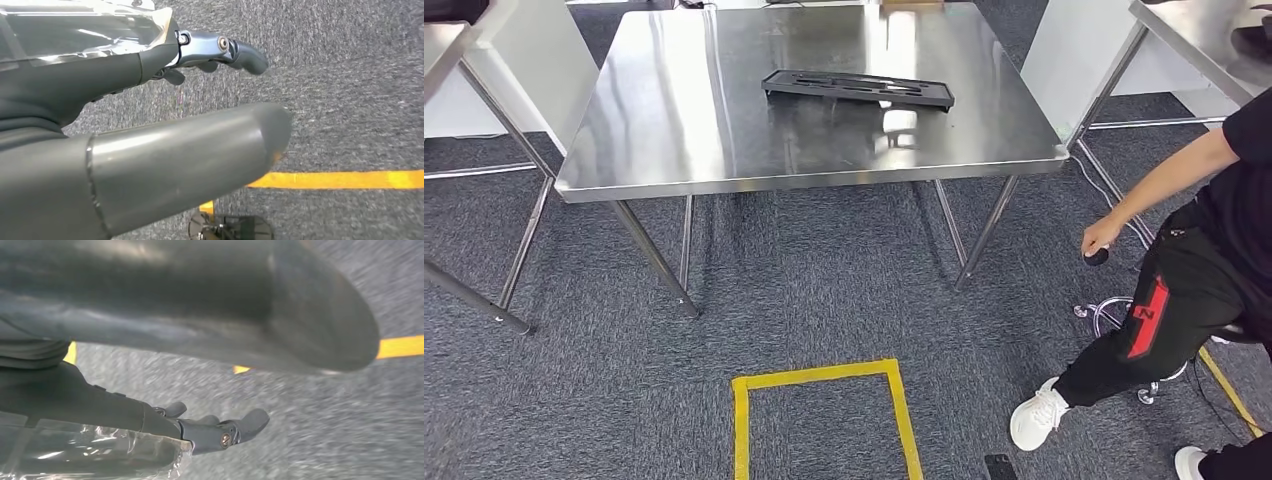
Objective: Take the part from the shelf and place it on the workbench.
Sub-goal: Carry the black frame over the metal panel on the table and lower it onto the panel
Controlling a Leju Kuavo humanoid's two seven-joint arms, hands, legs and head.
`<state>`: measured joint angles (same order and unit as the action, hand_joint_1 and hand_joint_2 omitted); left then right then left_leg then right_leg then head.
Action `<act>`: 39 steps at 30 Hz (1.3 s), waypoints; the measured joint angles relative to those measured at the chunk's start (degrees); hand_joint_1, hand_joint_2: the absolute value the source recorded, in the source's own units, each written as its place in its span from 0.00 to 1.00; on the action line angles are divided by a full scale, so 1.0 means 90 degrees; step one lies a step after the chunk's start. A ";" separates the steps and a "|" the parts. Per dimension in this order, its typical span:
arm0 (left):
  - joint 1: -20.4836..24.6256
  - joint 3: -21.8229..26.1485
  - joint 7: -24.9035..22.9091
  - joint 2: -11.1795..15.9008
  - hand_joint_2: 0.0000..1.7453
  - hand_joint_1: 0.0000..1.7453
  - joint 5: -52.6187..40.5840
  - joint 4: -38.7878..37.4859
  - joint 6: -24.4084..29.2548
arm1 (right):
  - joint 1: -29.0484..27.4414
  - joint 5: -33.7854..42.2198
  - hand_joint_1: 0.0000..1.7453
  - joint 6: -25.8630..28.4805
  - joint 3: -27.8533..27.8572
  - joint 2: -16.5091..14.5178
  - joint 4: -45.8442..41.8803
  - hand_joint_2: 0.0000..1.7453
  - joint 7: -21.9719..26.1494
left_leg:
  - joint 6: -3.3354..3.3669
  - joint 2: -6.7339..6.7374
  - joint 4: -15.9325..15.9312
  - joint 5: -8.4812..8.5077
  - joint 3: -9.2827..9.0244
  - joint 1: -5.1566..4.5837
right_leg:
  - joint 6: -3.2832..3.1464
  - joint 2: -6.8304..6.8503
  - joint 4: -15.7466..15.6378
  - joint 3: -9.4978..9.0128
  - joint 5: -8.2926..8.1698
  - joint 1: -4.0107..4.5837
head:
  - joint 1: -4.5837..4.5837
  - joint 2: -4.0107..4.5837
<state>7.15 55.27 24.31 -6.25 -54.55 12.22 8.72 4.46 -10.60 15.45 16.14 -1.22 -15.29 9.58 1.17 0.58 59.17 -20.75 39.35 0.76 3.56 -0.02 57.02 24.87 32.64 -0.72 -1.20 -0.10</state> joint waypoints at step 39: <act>-0.0127 -0.0005 -0.0057 0.0129 0.00 0.00 -0.0032 -0.0005 0.0019 | -0.0109 -0.1039 0.00 -0.0086 -0.0554 -0.0039 0.0441 0.00 -0.0880 | -0.0213 -0.0055 0.1516 -0.1501 0.0187 0.0058 | -0.0470 0.0069 -0.0174 0.0447 -0.0539 -0.0011 | 0.0045 -0.0001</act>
<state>6.00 55.22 23.80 -5.08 -54.83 12.17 8.89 3.48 -19.96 14.67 11.15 -1.57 -11.33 1.66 -0.75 0.08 72.81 -34.26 41.04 1.28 -0.67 0.59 55.46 28.89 27.79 -0.82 -0.80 -0.11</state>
